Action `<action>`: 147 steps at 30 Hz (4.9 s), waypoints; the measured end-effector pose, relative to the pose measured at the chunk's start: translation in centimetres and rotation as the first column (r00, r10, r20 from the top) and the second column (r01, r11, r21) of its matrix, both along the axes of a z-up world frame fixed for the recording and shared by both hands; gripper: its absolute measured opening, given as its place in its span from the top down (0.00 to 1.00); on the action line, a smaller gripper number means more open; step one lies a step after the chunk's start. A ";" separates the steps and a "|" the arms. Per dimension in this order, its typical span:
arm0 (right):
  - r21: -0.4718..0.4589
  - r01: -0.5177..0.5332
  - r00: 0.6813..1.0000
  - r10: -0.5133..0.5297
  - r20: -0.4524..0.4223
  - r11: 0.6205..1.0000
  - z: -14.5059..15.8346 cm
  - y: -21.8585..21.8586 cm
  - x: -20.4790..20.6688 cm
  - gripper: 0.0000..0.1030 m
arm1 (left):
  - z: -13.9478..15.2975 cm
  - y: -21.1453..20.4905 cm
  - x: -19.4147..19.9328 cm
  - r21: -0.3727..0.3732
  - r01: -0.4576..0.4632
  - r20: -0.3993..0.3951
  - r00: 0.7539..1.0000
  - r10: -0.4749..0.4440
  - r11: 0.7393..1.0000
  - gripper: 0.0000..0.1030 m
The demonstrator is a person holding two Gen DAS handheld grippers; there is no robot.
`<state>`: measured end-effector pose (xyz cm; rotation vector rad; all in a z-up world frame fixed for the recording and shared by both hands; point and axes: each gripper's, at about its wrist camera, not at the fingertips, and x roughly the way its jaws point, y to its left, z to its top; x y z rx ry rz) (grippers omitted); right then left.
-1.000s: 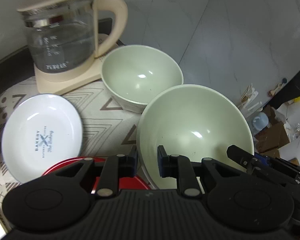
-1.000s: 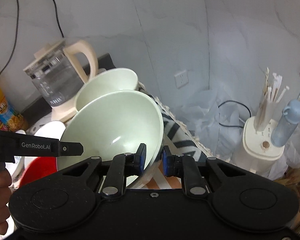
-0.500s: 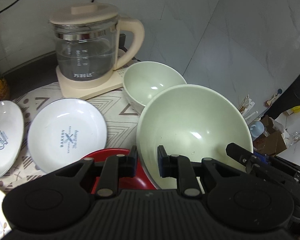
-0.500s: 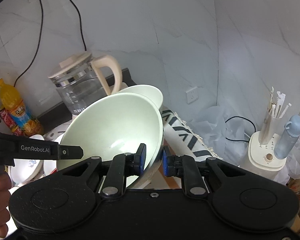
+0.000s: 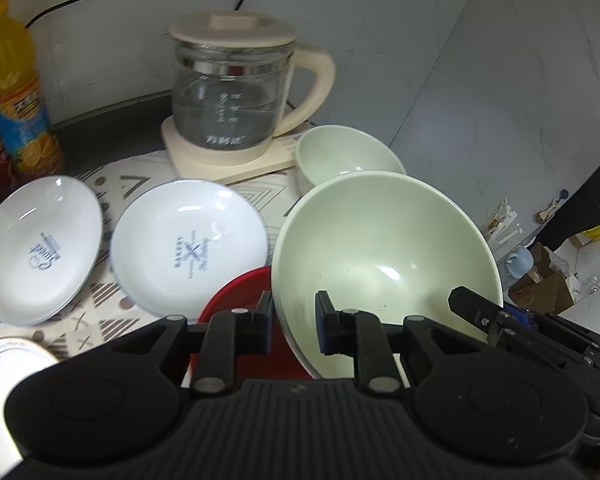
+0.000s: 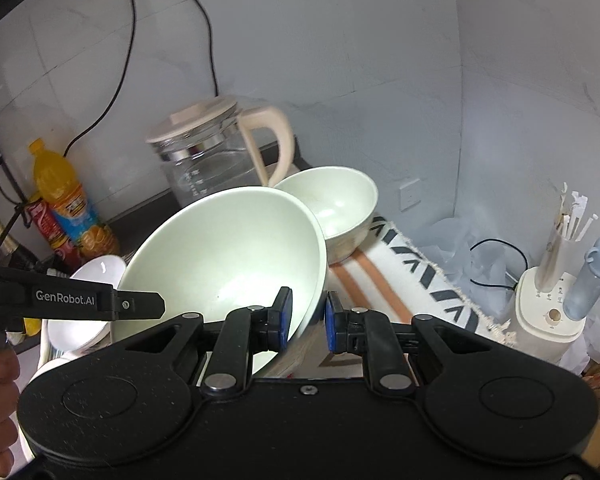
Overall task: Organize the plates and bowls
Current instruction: 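Lower the large green bowl into the red-black bowl and open both grippers, then close both grippers on the small pale green bowl rim, then carry the small green bowl onto the stacked bowls and open both grippers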
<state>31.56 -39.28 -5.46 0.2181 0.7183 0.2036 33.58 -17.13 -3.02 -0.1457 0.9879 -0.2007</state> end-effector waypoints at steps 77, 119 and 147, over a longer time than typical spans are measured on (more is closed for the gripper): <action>0.008 0.048 0.998 -0.048 -0.028 0.999 -2.2 -0.3 2.4 0.08 | -2.5 0.3 3.0 -0.022 -0.082 -0.018 0.997 0.081 0.996 0.21; 0.133 0.062 0.971 -0.029 -0.236 0.989 -9.1 -3.4 19.7 0.58 | -8.5 -5.3 17.6 -0.029 -0.264 -0.093 0.961 0.260 0.964 0.52; 0.171 0.065 0.976 -0.026 -0.217 0.983 -7.0 -3.8 17.1 0.76 | -5.5 -6.7 13.6 -0.101 -0.216 -0.096 0.974 0.206 0.971 0.87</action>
